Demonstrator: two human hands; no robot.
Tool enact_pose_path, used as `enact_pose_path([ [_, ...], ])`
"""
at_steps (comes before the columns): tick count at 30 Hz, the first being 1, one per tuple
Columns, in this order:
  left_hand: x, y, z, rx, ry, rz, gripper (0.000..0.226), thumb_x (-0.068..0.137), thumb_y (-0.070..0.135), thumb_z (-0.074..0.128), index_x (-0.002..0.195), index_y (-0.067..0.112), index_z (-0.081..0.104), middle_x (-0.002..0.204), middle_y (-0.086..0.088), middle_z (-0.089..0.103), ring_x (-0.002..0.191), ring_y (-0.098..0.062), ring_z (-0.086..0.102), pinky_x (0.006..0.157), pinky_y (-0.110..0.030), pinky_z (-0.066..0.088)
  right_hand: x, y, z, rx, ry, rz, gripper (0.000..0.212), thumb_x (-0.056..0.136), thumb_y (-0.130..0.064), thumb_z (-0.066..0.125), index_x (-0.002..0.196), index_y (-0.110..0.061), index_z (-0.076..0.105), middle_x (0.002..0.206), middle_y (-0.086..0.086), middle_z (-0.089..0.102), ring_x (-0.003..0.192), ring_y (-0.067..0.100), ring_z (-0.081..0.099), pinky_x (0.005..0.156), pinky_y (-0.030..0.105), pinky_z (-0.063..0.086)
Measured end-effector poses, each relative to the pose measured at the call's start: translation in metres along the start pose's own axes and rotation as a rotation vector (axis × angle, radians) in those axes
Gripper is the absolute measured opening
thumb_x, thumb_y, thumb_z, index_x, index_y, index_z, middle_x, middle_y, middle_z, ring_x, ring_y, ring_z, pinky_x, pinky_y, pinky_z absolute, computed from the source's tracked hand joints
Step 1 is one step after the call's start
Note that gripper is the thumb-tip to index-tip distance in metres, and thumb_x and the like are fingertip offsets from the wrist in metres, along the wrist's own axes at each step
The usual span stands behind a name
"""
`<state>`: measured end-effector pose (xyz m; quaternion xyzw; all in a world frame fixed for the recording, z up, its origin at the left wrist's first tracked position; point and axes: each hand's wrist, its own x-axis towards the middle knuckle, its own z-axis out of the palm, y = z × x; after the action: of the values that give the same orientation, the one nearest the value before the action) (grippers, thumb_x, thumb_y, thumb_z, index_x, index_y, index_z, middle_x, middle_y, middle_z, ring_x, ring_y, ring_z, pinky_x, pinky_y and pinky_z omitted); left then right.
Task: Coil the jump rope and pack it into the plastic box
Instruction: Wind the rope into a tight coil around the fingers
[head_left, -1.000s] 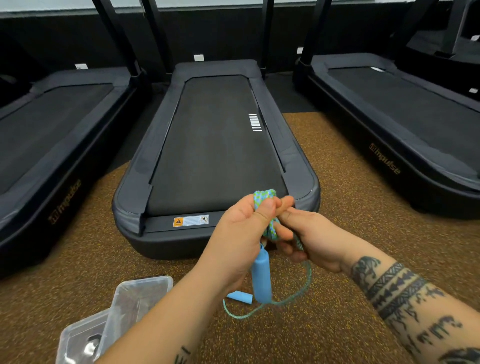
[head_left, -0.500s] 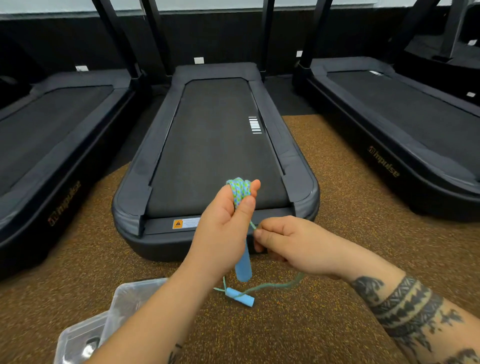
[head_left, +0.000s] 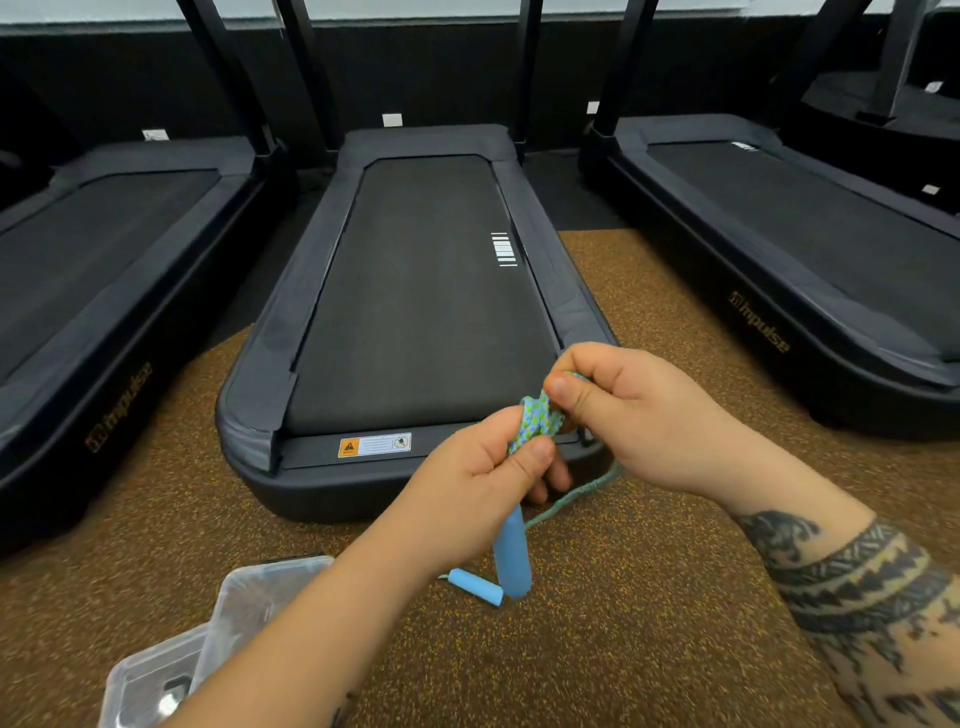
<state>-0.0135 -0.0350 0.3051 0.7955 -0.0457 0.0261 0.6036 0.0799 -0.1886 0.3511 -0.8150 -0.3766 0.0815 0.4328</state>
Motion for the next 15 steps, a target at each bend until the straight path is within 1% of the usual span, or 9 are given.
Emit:
enact_pose_path([
  [2, 0.001, -0.001, 0.001, -0.107, 0.003, 0.007, 0.024, 0.094, 0.031, 0.049, 0.109, 0.02, 0.065, 0.075, 0.01, 0.062, 0.075, -0.01, 0.056, 0.076, -0.023, 0.045, 0.003, 0.004, 0.001, 0.037, 0.078, 0.015, 0.021, 0.097, -0.029, 0.055, 0.077, -0.021, 0.06, 0.058, -0.019, 0.06, 0.054, -0.003, 0.054, 0.057, 0.013, 0.037],
  [4, 0.001, -0.001, 0.003, -0.219, 0.018, 0.006, 0.02, 0.093, 0.03, 0.051, 0.101, 0.026, 0.069, 0.077, 0.009, 0.062, 0.084, -0.012, 0.058, 0.083, -0.024, 0.045, 0.004, 0.006, 0.004, 0.016, 0.122, 0.04, 0.022, 0.096, -0.03, 0.055, 0.076, -0.022, 0.059, 0.055, -0.018, 0.058, 0.051, -0.001, 0.051, 0.055, 0.015, 0.037],
  [5, 0.001, 0.0, 0.005, -0.263, 0.024, 0.006, 0.019, 0.093, 0.029, 0.051, 0.098, 0.026, 0.069, 0.081, 0.009, 0.066, 0.09, -0.012, 0.06, 0.089, -0.024, 0.045, 0.005, 0.007, 0.007, 0.048, 0.131, 0.063, 0.023, 0.096, -0.03, 0.055, 0.076, -0.021, 0.06, 0.052, -0.016, 0.057, 0.049, -0.001, 0.05, 0.054, 0.015, 0.037],
  [8, -0.001, -0.001, 0.007, -0.377, 0.031, -0.011, 0.022, 0.095, 0.028, 0.051, 0.106, 0.025, 0.069, 0.107, 0.009, 0.075, 0.115, -0.008, 0.063, 0.105, -0.026, 0.042, 0.005, 0.01, 0.017, 0.391, 0.096, 0.226, 0.025, 0.1, -0.024, 0.051, 0.082, -0.008, 0.058, 0.042, -0.011, 0.054, 0.038, -0.002, 0.05, 0.043, 0.01, 0.036],
  [9, -0.002, -0.002, 0.006, -0.388, 0.03, -0.021, 0.022, 0.095, 0.029, 0.052, 0.108, 0.028, 0.07, 0.111, 0.011, 0.075, 0.117, -0.006, 0.062, 0.105, -0.028, 0.042, 0.004, 0.011, 0.02, 0.456, 0.082, 0.267, 0.025, 0.1, -0.025, 0.05, 0.083, -0.009, 0.059, 0.042, -0.01, 0.054, 0.039, 0.0, 0.049, 0.041, 0.011, 0.034],
  [11, -0.003, -0.002, 0.006, -0.395, 0.018, -0.031, 0.023, 0.096, 0.031, 0.05, 0.108, 0.033, 0.07, 0.113, 0.012, 0.074, 0.117, -0.005, 0.064, 0.101, -0.026, 0.044, 0.004, 0.017, 0.023, 0.493, 0.052, 0.301, 0.026, 0.098, -0.034, 0.053, 0.08, -0.017, 0.062, 0.049, -0.006, 0.055, 0.048, 0.013, 0.046, 0.042, 0.022, 0.029],
  [12, -0.004, -0.001, 0.007, -0.405, 0.01, -0.032, 0.025, 0.095, 0.029, 0.049, 0.11, 0.03, 0.069, 0.116, 0.009, 0.074, 0.117, -0.009, 0.065, 0.1, -0.025, 0.046, 0.005, 0.021, 0.023, 0.505, 0.043, 0.316, 0.027, 0.096, -0.038, 0.055, 0.078, -0.02, 0.063, 0.053, -0.003, 0.056, 0.05, 0.018, 0.044, 0.044, 0.025, 0.026],
  [13, -0.004, -0.001, 0.007, -0.415, 0.007, -0.031, 0.026, 0.095, 0.028, 0.049, 0.112, 0.025, 0.067, 0.119, 0.005, 0.074, 0.117, -0.014, 0.066, 0.101, -0.026, 0.046, 0.006, 0.022, 0.022, 0.532, 0.043, 0.335, 0.026, 0.095, -0.039, 0.055, 0.078, -0.021, 0.063, 0.054, -0.001, 0.058, 0.049, 0.017, 0.042, 0.047, 0.027, 0.025],
  [15, -0.004, 0.001, 0.008, -0.424, 0.004, -0.011, 0.027, 0.095, 0.025, 0.048, 0.115, 0.016, 0.063, 0.126, 0.0, 0.071, 0.112, -0.02, 0.068, 0.104, -0.031, 0.046, 0.007, 0.025, 0.021, 0.614, 0.056, 0.376, 0.025, 0.095, -0.037, 0.055, 0.087, -0.015, 0.064, 0.053, 0.001, 0.062, 0.044, 0.013, 0.04, 0.049, 0.028, 0.022],
])
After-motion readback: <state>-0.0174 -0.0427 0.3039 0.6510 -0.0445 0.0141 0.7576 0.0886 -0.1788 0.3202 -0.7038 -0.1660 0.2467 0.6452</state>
